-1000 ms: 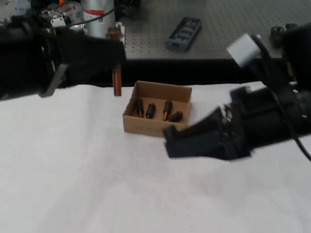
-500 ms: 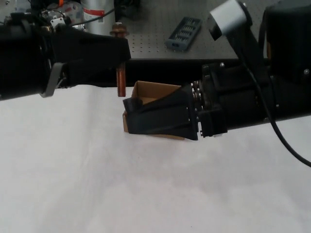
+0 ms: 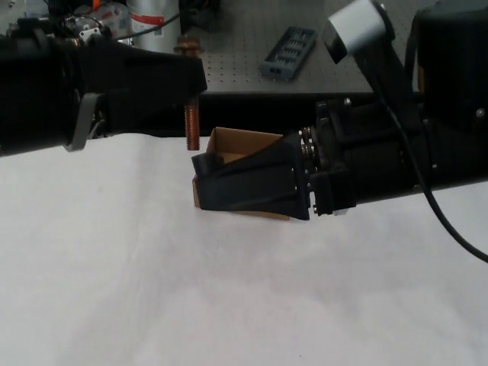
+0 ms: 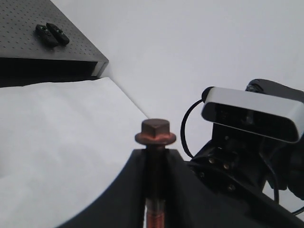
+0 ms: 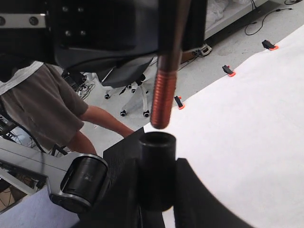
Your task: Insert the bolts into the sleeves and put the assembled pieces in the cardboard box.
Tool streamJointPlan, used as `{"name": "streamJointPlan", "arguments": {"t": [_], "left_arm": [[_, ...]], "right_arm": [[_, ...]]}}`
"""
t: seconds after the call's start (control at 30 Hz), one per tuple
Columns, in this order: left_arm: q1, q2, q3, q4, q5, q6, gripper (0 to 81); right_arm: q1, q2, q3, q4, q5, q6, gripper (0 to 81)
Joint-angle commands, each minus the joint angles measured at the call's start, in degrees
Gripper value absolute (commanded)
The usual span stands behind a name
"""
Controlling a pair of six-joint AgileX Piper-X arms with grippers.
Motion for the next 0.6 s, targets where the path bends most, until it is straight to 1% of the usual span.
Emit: {"name": "streamJointPlan", "arguments": {"t": [0.0, 0.3, 0.57], "left_arm": [[0.1, -0.2, -0.3, -1.9, 1.0, -1.6, 0.7], [0.1, -0.2, -0.3, -1.9, 1.0, -1.6, 0.7], [0.1, -0.2, -0.3, -1.9, 1.0, -1.6, 0.7]], "right_arm": [[0.3, 0.1, -0.2, -0.7, -0.8, 0.0, 2.7], [0.3, 0.1, -0.2, -1.8, -2.2, 0.0, 2.7], [0.3, 0.1, -0.2, -5.8, -1.7, 2.4, 2.7]]}}
